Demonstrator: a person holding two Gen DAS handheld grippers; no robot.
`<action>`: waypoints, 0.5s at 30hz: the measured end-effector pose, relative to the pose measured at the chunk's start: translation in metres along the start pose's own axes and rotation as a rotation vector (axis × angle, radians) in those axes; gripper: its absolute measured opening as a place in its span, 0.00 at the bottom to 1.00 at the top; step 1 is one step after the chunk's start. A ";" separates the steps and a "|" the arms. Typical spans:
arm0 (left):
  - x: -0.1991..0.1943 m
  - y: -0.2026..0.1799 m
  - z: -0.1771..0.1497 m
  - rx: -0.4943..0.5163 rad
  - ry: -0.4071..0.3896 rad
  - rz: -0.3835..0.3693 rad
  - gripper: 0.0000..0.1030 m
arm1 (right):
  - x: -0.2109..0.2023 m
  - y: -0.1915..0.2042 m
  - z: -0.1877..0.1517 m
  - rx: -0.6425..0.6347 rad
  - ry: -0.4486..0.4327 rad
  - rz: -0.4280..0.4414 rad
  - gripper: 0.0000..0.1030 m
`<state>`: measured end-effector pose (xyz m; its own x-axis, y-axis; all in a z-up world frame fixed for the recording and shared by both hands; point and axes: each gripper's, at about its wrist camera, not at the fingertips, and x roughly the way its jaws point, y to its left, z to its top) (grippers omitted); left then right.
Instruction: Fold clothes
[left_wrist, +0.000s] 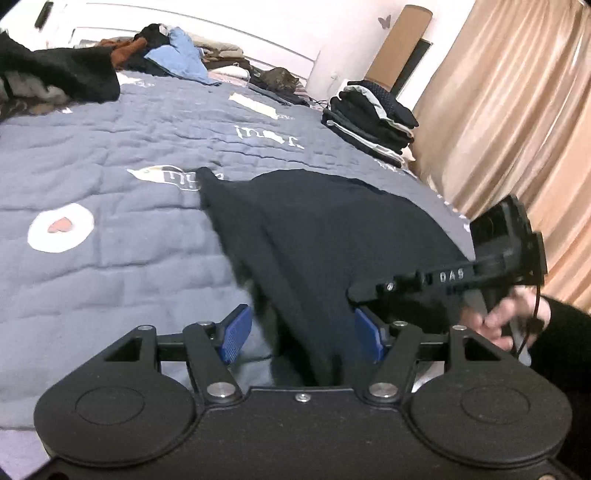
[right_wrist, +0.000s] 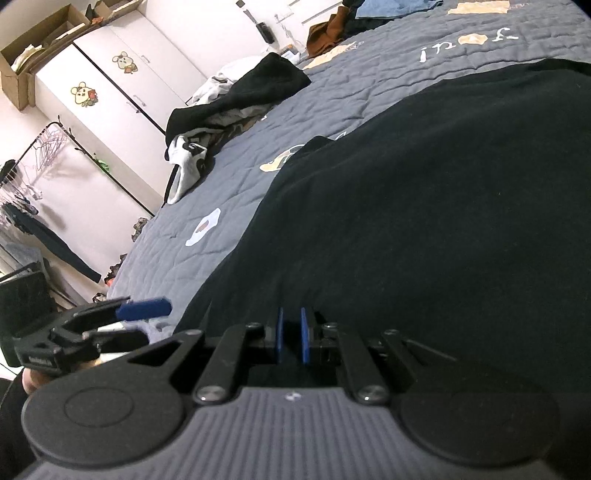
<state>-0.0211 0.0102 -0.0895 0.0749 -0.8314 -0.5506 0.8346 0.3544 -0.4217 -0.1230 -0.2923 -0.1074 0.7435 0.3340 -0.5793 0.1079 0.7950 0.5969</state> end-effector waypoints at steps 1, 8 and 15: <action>0.006 0.000 0.002 -0.021 0.004 -0.005 0.58 | 0.000 0.000 0.000 0.001 0.000 0.001 0.09; 0.035 0.008 0.002 -0.085 0.069 0.057 0.17 | -0.003 -0.001 0.000 0.001 -0.006 0.001 0.09; 0.009 0.031 0.008 -0.213 -0.048 0.145 0.03 | -0.014 -0.010 0.002 0.020 -0.026 -0.023 0.09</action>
<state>0.0096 0.0108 -0.1020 0.2156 -0.7831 -0.5833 0.6797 0.5493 -0.4861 -0.1332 -0.3064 -0.1043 0.7574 0.3025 -0.5786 0.1378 0.7921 0.5946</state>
